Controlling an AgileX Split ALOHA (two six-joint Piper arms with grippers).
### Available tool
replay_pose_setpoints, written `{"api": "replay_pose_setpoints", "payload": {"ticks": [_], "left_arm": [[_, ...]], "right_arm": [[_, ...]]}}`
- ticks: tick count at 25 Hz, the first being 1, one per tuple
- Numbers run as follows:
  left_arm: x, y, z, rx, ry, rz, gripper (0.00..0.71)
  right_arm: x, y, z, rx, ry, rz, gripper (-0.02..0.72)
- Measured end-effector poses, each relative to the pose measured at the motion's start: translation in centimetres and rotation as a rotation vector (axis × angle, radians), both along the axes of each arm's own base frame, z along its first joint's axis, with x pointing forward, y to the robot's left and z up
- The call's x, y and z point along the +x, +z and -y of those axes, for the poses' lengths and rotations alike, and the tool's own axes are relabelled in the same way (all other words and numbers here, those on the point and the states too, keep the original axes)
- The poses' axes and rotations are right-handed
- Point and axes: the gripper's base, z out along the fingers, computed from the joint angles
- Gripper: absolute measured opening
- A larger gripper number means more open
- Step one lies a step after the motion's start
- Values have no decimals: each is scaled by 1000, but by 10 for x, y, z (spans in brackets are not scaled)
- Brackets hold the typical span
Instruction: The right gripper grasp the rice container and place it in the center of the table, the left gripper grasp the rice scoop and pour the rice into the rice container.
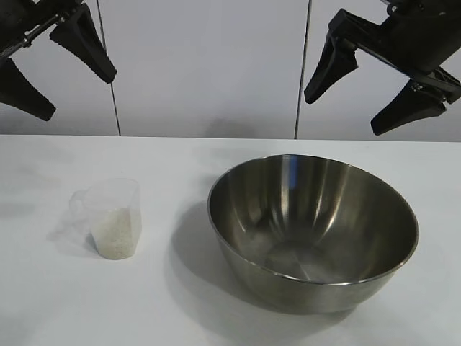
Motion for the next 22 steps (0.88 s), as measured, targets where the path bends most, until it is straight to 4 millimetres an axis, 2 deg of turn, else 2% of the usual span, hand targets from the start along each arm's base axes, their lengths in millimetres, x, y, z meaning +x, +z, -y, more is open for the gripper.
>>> {"api": "replay_pose_setpoints", "payload": {"ticks": [6, 11, 16, 22], "left_arm": [[0, 0, 0, 0, 0, 0, 694], [0, 0, 0, 0, 0, 0, 694], [0, 0, 0, 0, 0, 0, 694], [0, 0, 0, 0, 0, 0, 694]], "right_arm": [[0, 0, 0, -5, 2, 1, 694], [0, -6, 7, -105, 24, -12, 694], [2, -34, 14, -209, 34, -113, 694], [-7, -75, 17, -238, 33, -219, 694]]}}
